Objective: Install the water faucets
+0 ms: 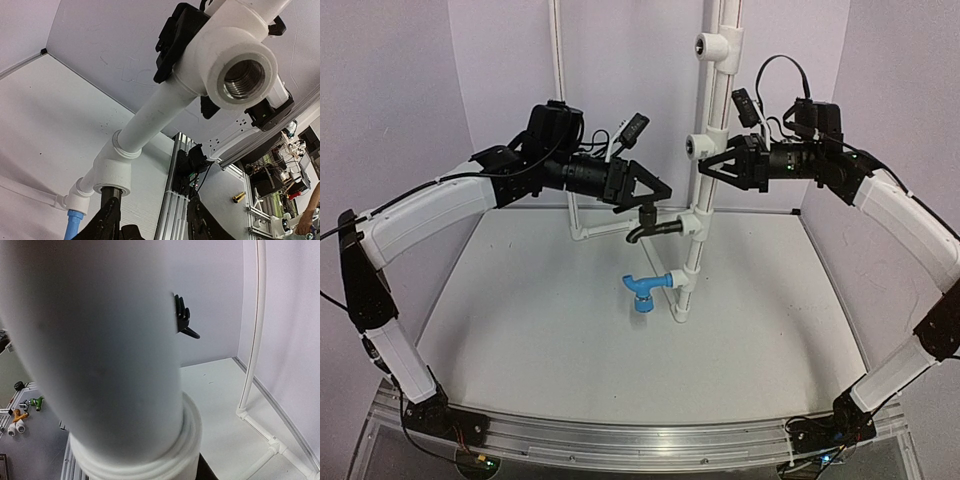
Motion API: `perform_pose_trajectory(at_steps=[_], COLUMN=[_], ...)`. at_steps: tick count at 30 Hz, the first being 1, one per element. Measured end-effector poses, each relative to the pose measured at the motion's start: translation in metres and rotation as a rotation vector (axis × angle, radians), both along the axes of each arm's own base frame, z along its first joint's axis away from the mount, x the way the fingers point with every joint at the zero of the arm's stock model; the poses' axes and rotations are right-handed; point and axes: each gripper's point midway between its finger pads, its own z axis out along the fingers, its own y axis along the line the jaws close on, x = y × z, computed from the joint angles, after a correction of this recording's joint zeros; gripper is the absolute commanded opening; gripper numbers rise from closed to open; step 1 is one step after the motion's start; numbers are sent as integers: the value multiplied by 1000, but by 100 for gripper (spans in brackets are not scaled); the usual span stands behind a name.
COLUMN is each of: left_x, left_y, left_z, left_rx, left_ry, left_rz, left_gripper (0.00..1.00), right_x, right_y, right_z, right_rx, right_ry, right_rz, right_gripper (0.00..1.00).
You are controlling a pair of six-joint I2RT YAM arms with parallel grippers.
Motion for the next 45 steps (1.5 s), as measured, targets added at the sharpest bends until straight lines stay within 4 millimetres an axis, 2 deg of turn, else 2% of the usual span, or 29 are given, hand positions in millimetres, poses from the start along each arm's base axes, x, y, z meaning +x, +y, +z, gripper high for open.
perform_pose_trajectory(at_steps=[11, 15, 18, 22, 27, 40, 43, 45], left_x=[-5, -8, -15, -21, -23, -17, -16, -15], left_y=[-3, -3, -1, 8, 15, 19, 19, 19], left_z=[-4, -4, -3, -6, -12, -21, -23, -24], left_rx=[31, 48, 55, 90, 150, 232, 263, 282], left_ry=[-109, -148, -180, -256, -365, -649, -733, -774], left_rz=[60, 76, 89, 127, 117, 78, 74, 72], left_gripper=[40, 62, 69, 70, 67, 40, 39, 44], right_x=[-2, -2, -2, -3, -1, -1, -2, -1], right_y=[0, 0, 1, 2, 1, 1, 1, 1], right_z=[0, 0, 0, 0, 0, 0, 0, 0], right_rx=[0, 0, 0, 0, 0, 0, 0, 0], right_ry=[-2, -2, -3, -2, 2, 5, 6, 6], right_rz=[12, 14, 14, 15, 7, 8, 9, 9], right_gripper=[0, 0, 0, 0, 0, 0, 0, 0])
